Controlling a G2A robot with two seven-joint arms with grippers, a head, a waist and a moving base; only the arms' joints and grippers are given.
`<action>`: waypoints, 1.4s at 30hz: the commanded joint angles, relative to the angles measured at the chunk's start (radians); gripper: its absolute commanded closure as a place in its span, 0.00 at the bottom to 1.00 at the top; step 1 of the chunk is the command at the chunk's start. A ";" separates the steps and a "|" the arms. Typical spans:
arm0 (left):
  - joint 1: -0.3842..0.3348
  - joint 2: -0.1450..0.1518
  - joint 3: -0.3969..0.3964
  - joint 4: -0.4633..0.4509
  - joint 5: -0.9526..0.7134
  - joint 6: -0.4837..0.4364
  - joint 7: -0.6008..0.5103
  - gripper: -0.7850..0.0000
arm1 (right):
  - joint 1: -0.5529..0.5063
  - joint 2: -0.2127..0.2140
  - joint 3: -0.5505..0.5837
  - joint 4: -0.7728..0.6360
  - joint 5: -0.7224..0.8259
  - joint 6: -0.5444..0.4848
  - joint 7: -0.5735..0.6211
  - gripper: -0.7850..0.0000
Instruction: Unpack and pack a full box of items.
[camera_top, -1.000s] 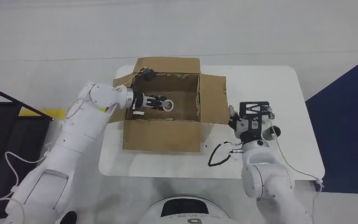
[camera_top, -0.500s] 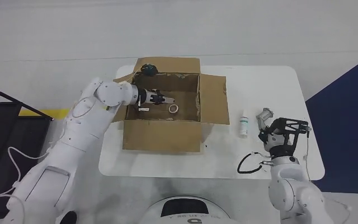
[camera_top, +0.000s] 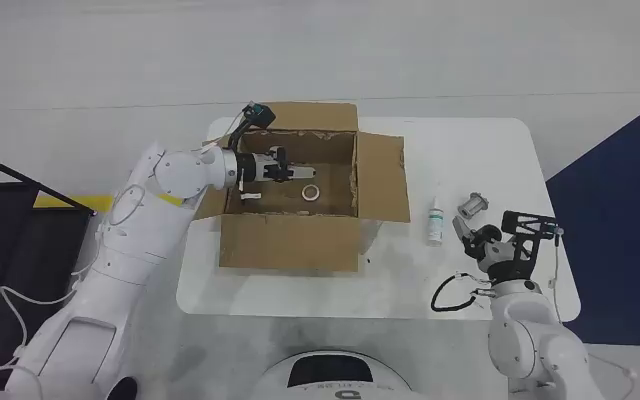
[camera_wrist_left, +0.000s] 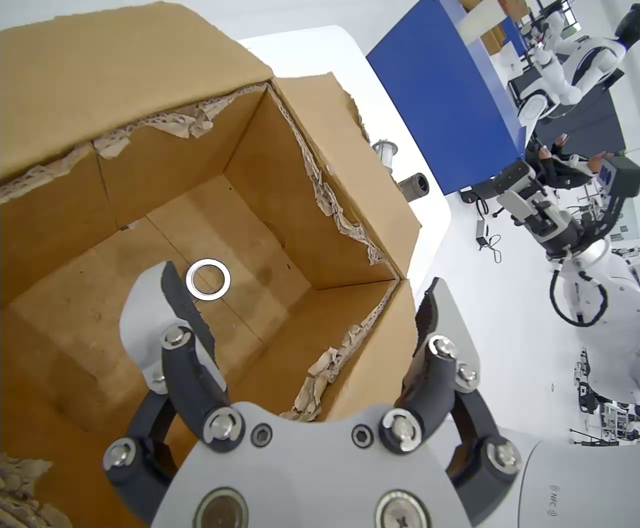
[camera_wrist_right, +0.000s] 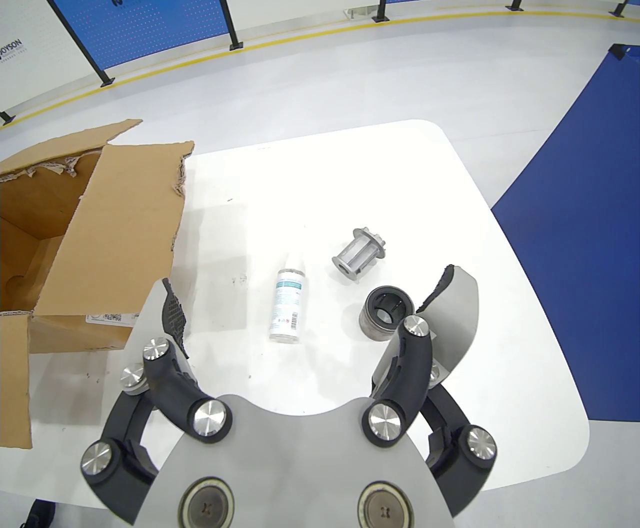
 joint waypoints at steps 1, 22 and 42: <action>0.000 0.000 0.000 0.000 0.000 0.000 0.000 0.00 | 0.064 0.004 -0.035 0.095 -0.072 -0.036 0.089 0.00; 0.000 0.000 0.000 0.000 0.000 0.000 0.000 0.00 | 0.490 -0.021 -0.246 0.511 -0.216 0.042 0.438 0.38; 0.000 0.000 0.000 0.000 0.000 0.000 0.000 0.00 | 0.518 -0.027 -0.216 0.566 -0.158 0.024 0.509 1.00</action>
